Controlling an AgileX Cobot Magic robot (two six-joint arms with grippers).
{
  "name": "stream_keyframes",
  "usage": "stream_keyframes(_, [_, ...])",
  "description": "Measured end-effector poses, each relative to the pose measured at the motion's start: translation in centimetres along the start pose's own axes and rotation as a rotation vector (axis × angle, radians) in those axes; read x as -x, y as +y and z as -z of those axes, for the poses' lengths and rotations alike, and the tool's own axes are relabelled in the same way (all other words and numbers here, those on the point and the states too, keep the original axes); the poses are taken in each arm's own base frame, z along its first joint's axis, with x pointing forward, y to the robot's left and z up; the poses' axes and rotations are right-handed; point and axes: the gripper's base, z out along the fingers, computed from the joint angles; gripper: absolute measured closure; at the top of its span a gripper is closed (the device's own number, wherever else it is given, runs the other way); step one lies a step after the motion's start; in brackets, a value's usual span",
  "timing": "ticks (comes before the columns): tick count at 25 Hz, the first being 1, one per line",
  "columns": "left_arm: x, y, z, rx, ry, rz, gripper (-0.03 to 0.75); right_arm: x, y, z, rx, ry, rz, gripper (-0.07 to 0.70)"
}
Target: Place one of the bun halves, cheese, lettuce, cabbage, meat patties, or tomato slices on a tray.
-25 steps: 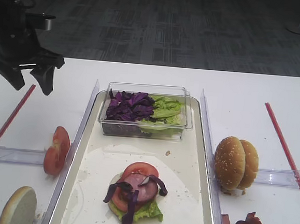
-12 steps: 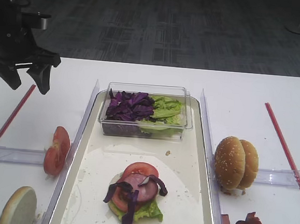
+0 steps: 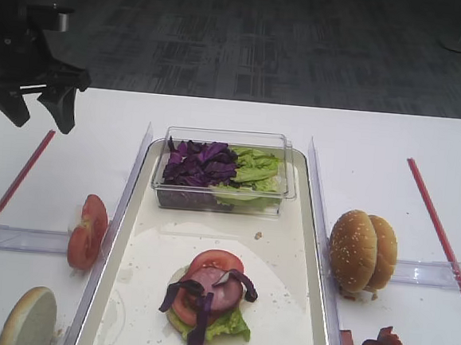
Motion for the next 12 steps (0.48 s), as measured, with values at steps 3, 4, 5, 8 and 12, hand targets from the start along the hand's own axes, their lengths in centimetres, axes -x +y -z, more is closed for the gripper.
stream_keyframes(3, [-0.3, -0.1, 1.4, 0.001, -0.032, 0.009, 0.254, 0.0, 0.0, 0.0, 0.0, 0.0, 0.0, -0.06])
stream_keyframes(4, [-0.4, -0.1, 2.0, 0.002, -0.046, 0.009, 0.254, 0.0, 0.0, 0.0, 0.0, 0.0, 0.0, -0.06])
stream_keyframes(5, [-0.6, -0.1, 2.6, 0.003, -0.058, 0.011, 0.254, 0.0, 0.0, 0.0, 0.0, 0.0, 0.0, -0.06])
stream_keyframes(8, [-1.2, -0.3, 4.2, 0.002, -0.093, 0.011, 0.254, 0.0, 0.0, 0.0, 0.0, 0.0, 0.0, -0.06])
stream_keyframes(12, [-2.5, -0.4, 5.9, 0.003, -0.12, 0.009, 0.254, 0.0, 0.0, 0.0, 0.0, 0.0, 0.0, -0.06])
